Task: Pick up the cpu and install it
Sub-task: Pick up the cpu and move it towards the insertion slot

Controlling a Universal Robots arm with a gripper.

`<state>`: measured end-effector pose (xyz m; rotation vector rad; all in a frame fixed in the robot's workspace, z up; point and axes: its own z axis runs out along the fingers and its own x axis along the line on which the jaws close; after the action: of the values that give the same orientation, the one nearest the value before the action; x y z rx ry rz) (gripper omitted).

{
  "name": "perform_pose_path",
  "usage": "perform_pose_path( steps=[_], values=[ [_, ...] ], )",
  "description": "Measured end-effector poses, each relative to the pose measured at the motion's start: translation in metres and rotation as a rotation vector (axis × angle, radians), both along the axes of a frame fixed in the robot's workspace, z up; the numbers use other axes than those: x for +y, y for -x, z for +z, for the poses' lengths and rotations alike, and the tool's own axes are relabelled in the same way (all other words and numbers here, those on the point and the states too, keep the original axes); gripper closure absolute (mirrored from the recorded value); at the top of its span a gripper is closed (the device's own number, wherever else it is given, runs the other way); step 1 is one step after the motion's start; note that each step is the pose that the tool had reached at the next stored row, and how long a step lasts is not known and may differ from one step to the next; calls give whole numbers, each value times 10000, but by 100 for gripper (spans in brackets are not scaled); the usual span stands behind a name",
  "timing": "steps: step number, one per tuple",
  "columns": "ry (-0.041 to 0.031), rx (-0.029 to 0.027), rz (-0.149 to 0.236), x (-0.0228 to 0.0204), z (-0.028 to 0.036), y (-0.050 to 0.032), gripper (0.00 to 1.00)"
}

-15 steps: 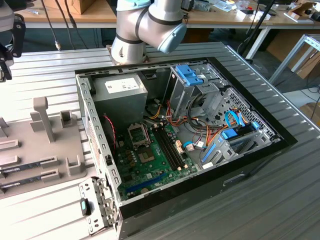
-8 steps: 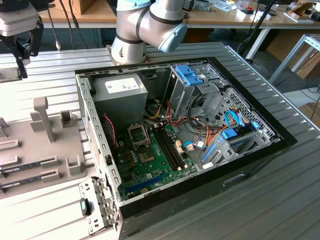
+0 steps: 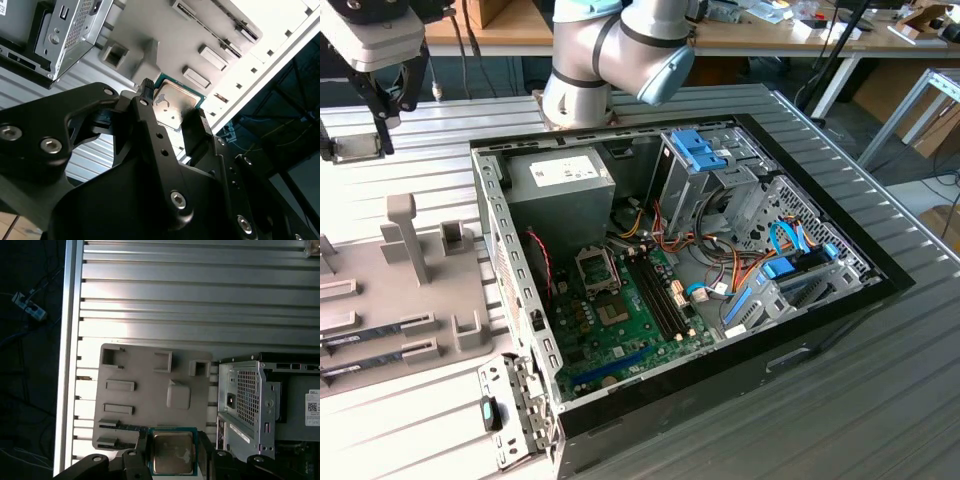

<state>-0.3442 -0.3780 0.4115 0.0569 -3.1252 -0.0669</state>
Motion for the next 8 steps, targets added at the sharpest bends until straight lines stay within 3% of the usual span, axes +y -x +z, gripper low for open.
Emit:
perform_pose_path(
  steps=[8],
  values=[
    [0, -1, 0, 0, -2, -117, 53]
  ],
)
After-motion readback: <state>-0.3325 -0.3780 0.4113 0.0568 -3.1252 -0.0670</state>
